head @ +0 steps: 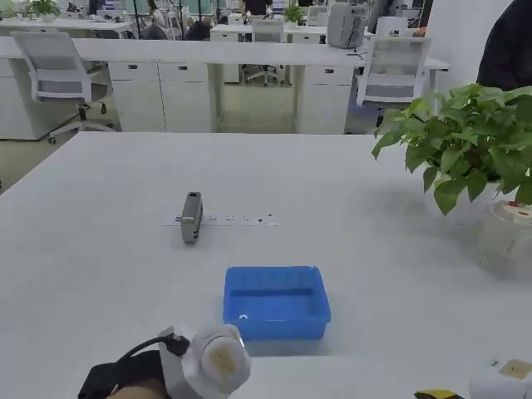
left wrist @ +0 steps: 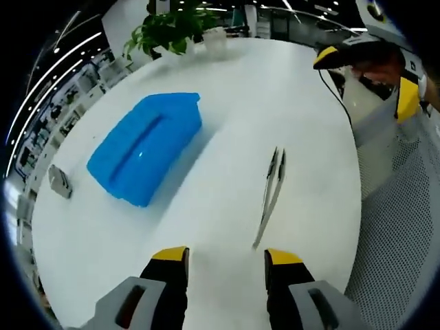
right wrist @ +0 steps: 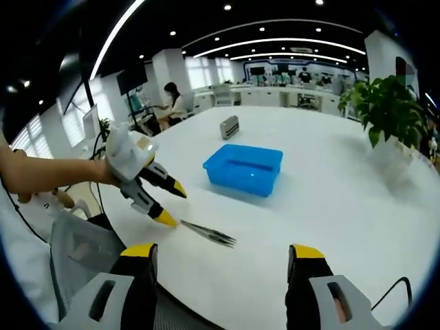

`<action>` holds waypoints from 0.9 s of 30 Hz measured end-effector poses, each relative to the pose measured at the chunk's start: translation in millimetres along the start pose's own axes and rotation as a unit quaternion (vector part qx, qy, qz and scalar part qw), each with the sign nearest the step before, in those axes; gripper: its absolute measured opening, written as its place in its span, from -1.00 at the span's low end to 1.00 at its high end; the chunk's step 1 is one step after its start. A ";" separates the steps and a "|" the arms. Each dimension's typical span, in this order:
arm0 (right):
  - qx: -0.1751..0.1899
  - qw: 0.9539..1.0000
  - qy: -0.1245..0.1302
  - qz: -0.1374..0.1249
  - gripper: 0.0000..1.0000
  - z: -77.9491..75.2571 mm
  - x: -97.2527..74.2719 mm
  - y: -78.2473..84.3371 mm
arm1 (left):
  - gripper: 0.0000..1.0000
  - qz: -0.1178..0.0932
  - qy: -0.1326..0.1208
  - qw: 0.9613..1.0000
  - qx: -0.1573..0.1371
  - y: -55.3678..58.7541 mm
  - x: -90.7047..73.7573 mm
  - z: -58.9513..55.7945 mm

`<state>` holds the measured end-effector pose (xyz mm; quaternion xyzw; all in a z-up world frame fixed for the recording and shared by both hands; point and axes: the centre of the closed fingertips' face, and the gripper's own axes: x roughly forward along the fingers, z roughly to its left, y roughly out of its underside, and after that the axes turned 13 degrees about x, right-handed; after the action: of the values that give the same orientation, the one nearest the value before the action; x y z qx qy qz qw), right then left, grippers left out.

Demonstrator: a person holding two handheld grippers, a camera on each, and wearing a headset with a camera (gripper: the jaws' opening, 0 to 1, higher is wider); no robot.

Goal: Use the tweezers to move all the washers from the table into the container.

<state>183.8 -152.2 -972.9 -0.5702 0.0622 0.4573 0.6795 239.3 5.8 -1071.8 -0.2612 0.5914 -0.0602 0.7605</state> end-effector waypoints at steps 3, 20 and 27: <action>-0.001 1.000 0.007 -0.001 0.62 0.1 -0.1 0.8 | 0.05 -0.024 -0.021 0.998 -0.056 5.4 -12.7 3.0; 0.003 0.999 0.039 -0.010 0.98 -9.4 -3.0 7.0 | 0.70 -0.159 -0.136 0.948 -0.239 32.9 -110.2 -6.6; 0.002 0.999 0.048 -0.008 0.98 -12.4 -2.0 8.1 | 0.98 -0.158 -0.183 0.932 -0.271 47.4 -138.0 -7.6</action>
<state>182.5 -164.2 -981.7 -0.5908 0.0910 0.4240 0.6804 181.5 99.2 -975.4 -0.5539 0.3872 0.0324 0.7363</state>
